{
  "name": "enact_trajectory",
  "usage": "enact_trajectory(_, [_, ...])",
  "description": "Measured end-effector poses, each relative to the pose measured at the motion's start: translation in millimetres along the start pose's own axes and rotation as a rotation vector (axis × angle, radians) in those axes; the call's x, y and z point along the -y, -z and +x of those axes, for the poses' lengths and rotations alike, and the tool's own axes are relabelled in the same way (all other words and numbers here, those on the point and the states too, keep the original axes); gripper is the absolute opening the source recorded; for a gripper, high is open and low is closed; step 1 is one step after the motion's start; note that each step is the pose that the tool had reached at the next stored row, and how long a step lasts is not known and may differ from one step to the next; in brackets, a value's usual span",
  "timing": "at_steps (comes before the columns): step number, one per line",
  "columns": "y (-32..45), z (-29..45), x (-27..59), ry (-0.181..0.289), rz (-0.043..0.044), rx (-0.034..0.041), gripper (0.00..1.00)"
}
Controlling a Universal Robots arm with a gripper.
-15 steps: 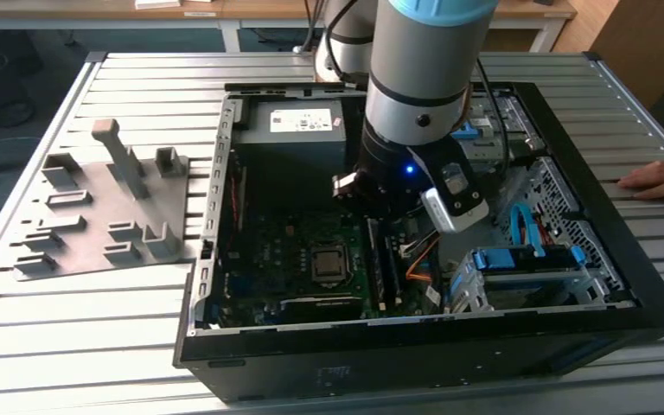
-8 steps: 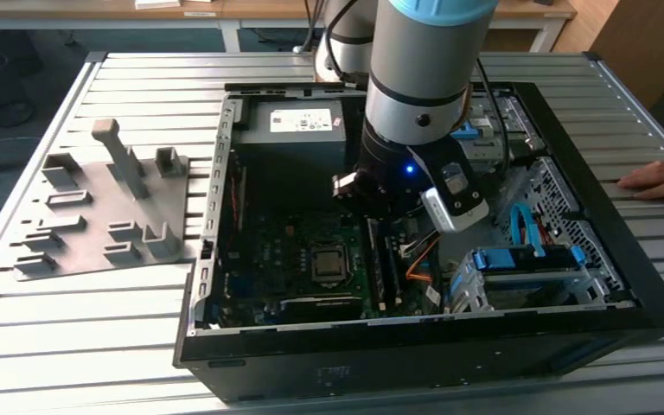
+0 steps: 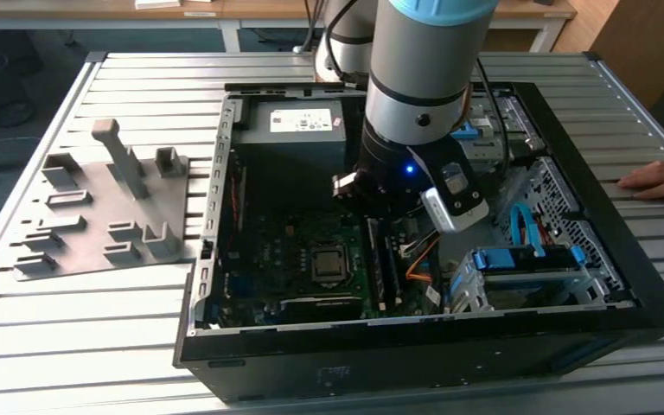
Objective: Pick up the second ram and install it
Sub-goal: 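Press down the second ram until it locks into place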
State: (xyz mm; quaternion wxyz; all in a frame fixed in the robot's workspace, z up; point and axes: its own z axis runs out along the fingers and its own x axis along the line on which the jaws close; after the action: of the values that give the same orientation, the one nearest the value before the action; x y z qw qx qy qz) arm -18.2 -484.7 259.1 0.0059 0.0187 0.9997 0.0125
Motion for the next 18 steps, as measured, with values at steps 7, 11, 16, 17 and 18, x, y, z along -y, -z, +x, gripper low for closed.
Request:
enact_trajectory(7, [-12.8,0.6,-13.7,0.000,-0.0009,0.0000,0.10])
enact_trajectory(11, [-20.5,1.2,-26.5,0.000,-0.0012,0.0001,0.10])
enact_trajectory(16, [-28.4,1.9,-36.8,0.000,-0.0014,0.0001,0.10])
enact_trajectory(17, [-29.6,2.0,-37.4,0.000,-0.0013,0.0001,0.10])
enact_trajectory(18, [-30.8,2.1,-37.8,0.000,-0.0012,0.0001,0.10])
